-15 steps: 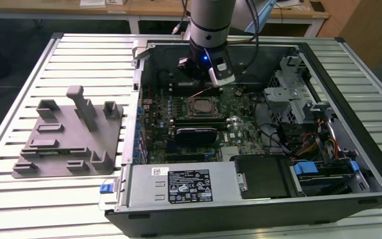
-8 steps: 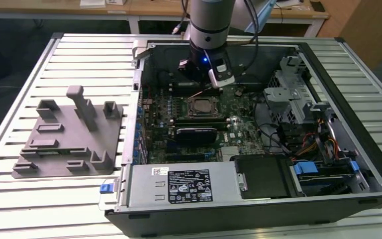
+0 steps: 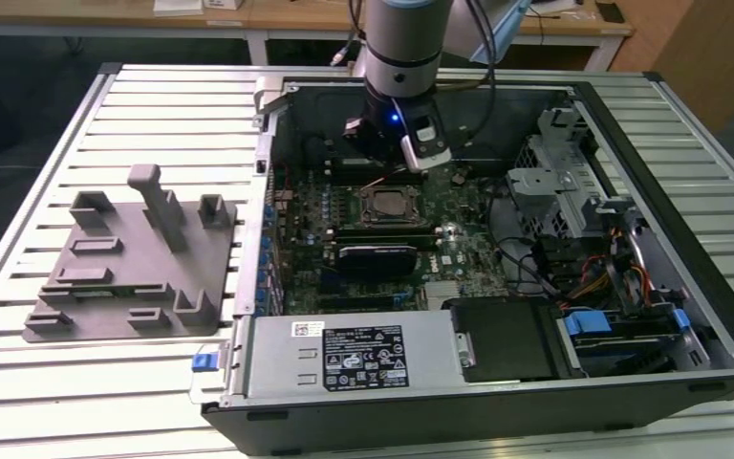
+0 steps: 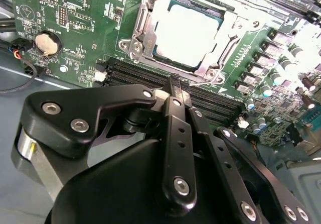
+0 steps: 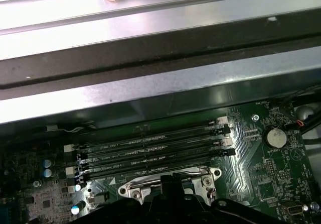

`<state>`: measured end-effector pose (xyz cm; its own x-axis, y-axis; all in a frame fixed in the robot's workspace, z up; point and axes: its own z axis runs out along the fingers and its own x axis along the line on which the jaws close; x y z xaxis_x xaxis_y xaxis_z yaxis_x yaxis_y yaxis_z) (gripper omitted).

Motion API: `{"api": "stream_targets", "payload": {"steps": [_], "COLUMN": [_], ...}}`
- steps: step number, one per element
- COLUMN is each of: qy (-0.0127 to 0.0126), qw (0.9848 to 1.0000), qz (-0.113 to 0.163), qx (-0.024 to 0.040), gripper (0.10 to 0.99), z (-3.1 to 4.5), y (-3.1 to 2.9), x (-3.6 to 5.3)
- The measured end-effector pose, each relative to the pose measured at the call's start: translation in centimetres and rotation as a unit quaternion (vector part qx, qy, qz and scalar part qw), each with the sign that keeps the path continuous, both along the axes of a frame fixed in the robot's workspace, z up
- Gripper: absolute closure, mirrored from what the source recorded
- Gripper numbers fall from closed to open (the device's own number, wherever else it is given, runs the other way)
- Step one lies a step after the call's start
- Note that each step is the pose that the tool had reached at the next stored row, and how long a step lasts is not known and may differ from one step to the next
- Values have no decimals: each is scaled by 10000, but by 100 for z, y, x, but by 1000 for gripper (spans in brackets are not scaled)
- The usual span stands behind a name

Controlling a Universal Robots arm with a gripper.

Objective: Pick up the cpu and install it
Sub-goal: 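Install the first cpu locking lever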

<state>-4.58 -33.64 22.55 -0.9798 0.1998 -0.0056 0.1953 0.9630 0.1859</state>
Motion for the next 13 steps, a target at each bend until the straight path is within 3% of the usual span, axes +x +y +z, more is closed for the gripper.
{"api": "stream_targets", "payload": {"steps": [6, 13], "qy": [0, 0], "qw": [10000, 10000], "qz": [-1, -1], "qx": [-58, -66], "gripper": [976, 976], "z": [-23, -37], "y": [28, 87], "x": [19, 20]}}
